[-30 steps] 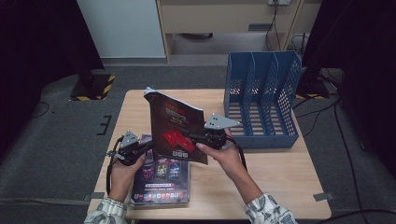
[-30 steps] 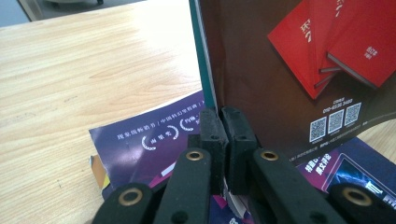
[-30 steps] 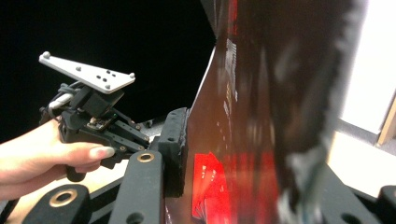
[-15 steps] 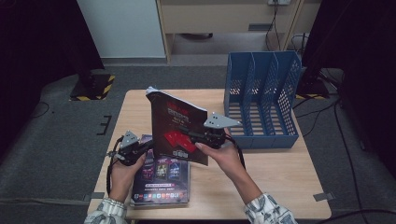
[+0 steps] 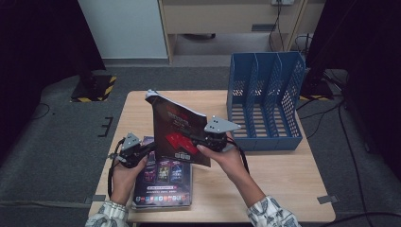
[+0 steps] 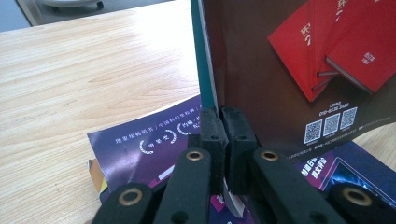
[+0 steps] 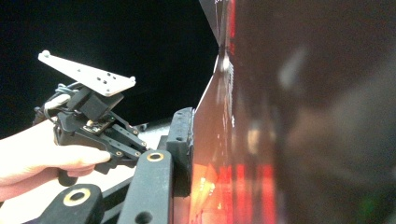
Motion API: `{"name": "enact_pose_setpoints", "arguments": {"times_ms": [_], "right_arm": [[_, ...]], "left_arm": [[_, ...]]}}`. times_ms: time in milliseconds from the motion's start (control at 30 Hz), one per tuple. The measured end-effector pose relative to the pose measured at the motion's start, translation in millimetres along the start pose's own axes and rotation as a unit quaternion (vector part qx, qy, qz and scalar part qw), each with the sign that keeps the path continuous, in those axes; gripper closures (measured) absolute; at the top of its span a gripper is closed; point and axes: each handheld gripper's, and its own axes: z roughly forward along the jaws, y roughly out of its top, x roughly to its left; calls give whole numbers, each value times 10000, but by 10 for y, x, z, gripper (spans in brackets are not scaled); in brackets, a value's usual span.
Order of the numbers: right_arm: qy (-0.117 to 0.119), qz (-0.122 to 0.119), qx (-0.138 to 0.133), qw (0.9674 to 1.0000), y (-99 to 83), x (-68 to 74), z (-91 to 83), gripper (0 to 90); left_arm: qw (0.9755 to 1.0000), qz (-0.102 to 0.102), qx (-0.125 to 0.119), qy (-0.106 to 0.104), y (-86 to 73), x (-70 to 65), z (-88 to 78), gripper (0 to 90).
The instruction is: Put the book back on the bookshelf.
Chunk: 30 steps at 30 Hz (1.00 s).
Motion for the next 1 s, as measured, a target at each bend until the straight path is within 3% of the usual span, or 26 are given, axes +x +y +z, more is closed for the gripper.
{"name": "enact_pose_setpoints", "arguments": {"times_ms": [200, 400, 533, 733, 1000], "right_arm": [[-62, 8, -5, 10000, 0, -5, -2, 694], [-270, 52, -57, 9996, -2, -26, -24, 785], [-313, 73, -57, 9995, -4, -36, -34, 793], [-321, 111, -52, 9994, 5, -26, -31, 791], [-270, 134, -132, 9995, 46, -19, -64, 858]], "left_arm": [[10000, 1, -2, -2, 1, -1, -1, 877], [10000, -23, -51, -1, 8, -12, 0, 877], [10000, -22, -52, 3, 10, -14, 0, 877], [10000, -27, -58, -1, 10, -14, -2, 876], [10000, -43, -83, -1, 12, -19, -1, 875]]}}
